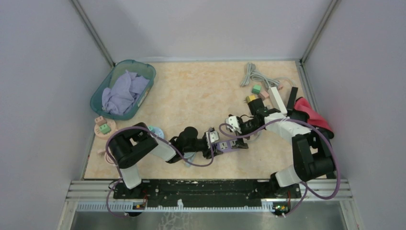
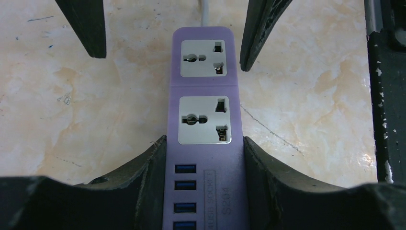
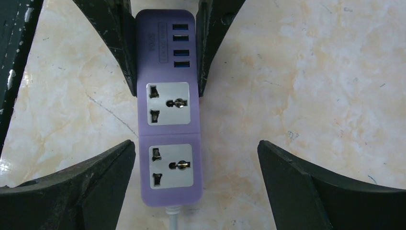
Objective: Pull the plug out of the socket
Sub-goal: Place the socket at the center of the board.
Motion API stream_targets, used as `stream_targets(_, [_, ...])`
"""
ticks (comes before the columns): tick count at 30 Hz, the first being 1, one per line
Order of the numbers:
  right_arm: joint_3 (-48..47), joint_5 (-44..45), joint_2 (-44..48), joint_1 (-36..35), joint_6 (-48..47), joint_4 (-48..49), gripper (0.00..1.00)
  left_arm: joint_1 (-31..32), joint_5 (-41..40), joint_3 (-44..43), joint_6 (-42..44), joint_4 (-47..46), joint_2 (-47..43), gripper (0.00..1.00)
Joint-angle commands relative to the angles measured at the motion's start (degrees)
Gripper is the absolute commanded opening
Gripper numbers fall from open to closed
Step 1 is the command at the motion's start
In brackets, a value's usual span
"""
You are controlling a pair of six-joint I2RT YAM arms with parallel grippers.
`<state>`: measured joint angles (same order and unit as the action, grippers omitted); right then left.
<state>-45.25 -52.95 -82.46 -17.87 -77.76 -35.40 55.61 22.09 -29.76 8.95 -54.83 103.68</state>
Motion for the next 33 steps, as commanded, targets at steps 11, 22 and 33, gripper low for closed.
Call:
stream_targets(11, [-1.13,5.4,-3.64,-5.91,0.14,0.42,0.89,0.56,0.95,2.32,0.1,-4.56,-5.29,0.04])
stream_targets(22, [-3.05,4.3,-4.38,-6.92,-1.1,-2.06,0.57,0.55,0.31,3.47,-0.44,-6.42,-7.38,0.04])
stream_targets(33, [-7.44,1.09,-5.02,-6.31,2.91,-3.85,0.04,0.55,-7.9,10.24,-2.51,-16.19,-13.61,0.79])
